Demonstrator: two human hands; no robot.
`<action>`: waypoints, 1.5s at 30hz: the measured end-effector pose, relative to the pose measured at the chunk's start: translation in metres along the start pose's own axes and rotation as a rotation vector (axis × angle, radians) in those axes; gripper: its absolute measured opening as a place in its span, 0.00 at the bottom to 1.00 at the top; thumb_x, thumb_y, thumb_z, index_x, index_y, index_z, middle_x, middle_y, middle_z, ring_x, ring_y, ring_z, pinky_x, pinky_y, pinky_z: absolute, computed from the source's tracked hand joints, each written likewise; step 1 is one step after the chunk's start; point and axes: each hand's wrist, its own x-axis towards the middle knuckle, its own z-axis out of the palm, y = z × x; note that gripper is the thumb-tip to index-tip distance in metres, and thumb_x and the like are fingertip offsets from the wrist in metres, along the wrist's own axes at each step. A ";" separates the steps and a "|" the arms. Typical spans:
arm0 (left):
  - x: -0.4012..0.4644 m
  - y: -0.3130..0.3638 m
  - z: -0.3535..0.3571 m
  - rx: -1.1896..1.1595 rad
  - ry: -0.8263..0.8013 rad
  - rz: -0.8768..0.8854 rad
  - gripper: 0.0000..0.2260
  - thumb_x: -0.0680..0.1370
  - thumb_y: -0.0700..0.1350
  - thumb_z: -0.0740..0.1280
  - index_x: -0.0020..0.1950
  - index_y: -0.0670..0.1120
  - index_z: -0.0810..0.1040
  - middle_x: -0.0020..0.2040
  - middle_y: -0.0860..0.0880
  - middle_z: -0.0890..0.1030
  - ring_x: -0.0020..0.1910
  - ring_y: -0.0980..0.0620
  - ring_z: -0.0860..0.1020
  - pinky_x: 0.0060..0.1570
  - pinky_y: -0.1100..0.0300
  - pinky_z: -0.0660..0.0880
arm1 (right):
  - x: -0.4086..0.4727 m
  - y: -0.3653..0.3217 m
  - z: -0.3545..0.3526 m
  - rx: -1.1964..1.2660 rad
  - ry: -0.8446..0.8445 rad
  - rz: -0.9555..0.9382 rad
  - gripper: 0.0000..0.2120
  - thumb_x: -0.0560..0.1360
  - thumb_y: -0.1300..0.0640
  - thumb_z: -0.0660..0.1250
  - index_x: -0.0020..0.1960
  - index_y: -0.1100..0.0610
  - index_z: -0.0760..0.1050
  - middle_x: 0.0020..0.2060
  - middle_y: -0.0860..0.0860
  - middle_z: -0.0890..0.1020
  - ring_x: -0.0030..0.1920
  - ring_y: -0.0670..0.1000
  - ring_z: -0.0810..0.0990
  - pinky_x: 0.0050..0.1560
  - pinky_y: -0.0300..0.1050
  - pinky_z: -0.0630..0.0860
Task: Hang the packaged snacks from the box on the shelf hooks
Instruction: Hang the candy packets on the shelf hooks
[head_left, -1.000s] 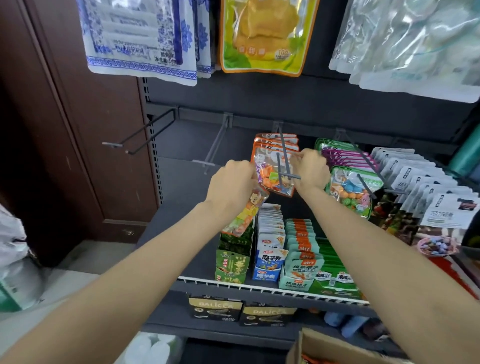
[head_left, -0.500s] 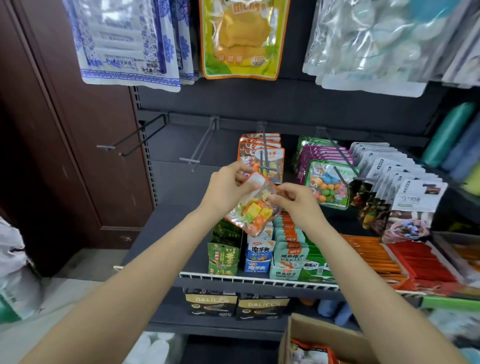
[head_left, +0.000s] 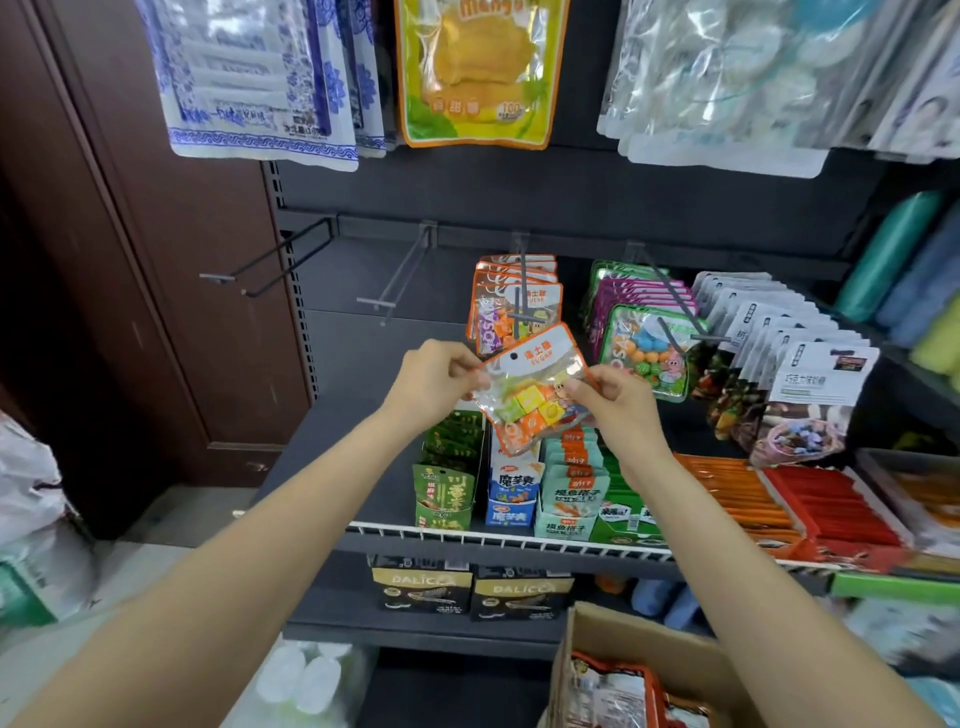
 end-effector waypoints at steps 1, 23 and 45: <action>0.001 0.000 0.000 -0.031 0.047 -0.004 0.06 0.75 0.44 0.70 0.48 0.43 0.81 0.39 0.49 0.82 0.36 0.58 0.78 0.39 0.74 0.72 | 0.001 -0.002 0.000 0.016 0.003 0.013 0.05 0.76 0.59 0.67 0.41 0.57 0.78 0.39 0.52 0.83 0.43 0.51 0.81 0.47 0.47 0.76; 0.030 0.002 0.006 -0.200 0.230 -0.128 0.04 0.75 0.43 0.70 0.46 0.43 0.78 0.36 0.49 0.80 0.35 0.53 0.79 0.42 0.58 0.78 | 0.017 0.010 0.013 -0.414 -0.078 -0.302 0.30 0.76 0.55 0.66 0.73 0.40 0.58 0.39 0.47 0.65 0.36 0.41 0.66 0.41 0.26 0.65; 0.109 -0.024 0.054 0.110 0.112 0.109 0.28 0.77 0.31 0.60 0.74 0.50 0.63 0.78 0.49 0.48 0.69 0.44 0.66 0.58 0.52 0.75 | 0.103 0.021 0.065 -0.482 0.022 -0.111 0.36 0.78 0.63 0.62 0.77 0.44 0.46 0.73 0.59 0.58 0.65 0.57 0.72 0.63 0.47 0.69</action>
